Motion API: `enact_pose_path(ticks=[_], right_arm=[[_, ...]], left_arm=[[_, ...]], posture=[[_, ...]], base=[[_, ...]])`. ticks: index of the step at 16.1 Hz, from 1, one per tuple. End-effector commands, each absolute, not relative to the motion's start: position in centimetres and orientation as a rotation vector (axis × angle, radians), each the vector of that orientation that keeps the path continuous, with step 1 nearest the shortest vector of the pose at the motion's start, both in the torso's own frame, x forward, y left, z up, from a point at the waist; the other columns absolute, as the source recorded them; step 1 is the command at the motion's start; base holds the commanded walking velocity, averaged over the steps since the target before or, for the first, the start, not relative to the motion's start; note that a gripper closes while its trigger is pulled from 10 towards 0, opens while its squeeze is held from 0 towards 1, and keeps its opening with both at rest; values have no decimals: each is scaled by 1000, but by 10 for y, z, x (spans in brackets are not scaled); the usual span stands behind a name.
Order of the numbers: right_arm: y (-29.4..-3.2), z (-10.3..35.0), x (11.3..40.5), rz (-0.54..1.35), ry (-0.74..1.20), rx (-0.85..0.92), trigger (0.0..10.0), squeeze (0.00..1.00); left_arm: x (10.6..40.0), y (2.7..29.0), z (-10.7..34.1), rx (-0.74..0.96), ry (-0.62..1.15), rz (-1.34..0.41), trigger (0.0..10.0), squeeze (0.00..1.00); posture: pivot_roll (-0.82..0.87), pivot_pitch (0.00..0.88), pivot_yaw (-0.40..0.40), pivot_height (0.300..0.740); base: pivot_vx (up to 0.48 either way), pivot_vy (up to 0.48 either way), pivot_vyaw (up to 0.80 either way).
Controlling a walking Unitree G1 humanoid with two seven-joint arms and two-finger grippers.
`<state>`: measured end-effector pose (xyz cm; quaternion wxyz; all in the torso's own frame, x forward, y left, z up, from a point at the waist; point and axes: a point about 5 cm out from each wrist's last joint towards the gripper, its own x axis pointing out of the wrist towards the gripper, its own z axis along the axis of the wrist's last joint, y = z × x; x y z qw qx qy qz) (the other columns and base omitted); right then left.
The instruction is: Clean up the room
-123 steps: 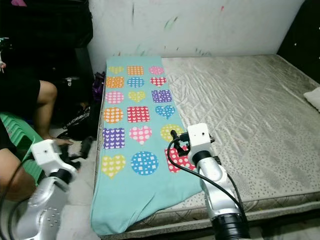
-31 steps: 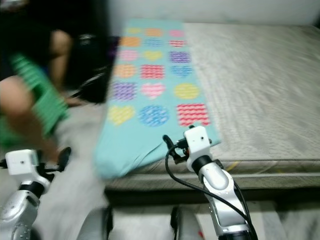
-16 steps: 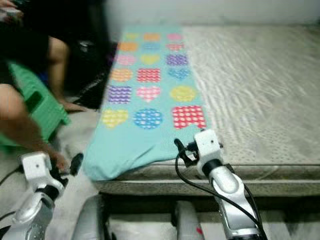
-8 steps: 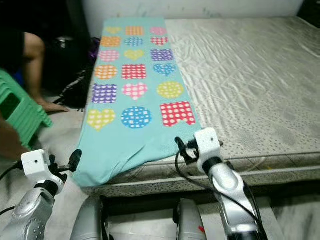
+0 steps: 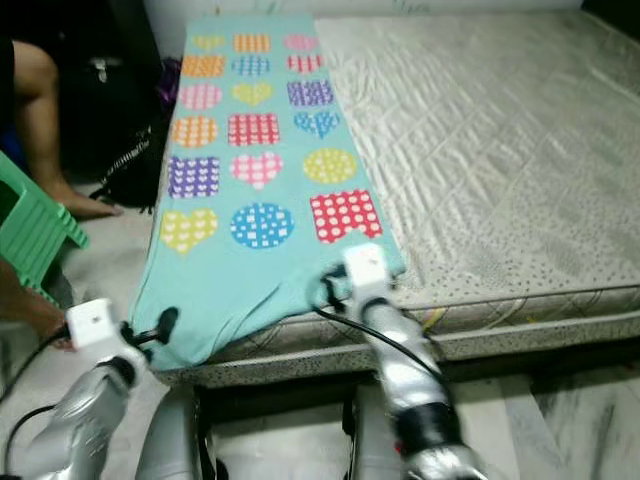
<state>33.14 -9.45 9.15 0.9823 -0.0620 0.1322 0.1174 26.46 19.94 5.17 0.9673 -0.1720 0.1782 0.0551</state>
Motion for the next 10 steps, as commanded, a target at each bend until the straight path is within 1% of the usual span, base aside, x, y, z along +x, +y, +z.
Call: enact_pose_path(ticks=[1,3,4,8,10], right_arm=[[-83,92,333,230,250,-112,10000,0],[-73,95,336,207,222,-46,10000,0],[-72,94,336,201,210,-29,10000,0],[-70,86,333,212,218,-17,10000,0],[-69,84,331,220,203,-20,10000,0]], left_arm=[[264,195,46,-352,402,101,10000,0],[261,180,50,-376,414,22,10000,0],[253,178,54,-354,400,3,10000,0],[237,180,43,-360,447,24,10000,0],[236,177,45,-364,454,13,10000,0]], posture=[[-117,194,-8,571],[-85,207,-5,571],[-65,229,0,571],[-65,265,5,571],[-67,273,8,566]], base=[[0,0,0],[0,0,0],[0,0,0],[0,0,0],[0,0,0]])
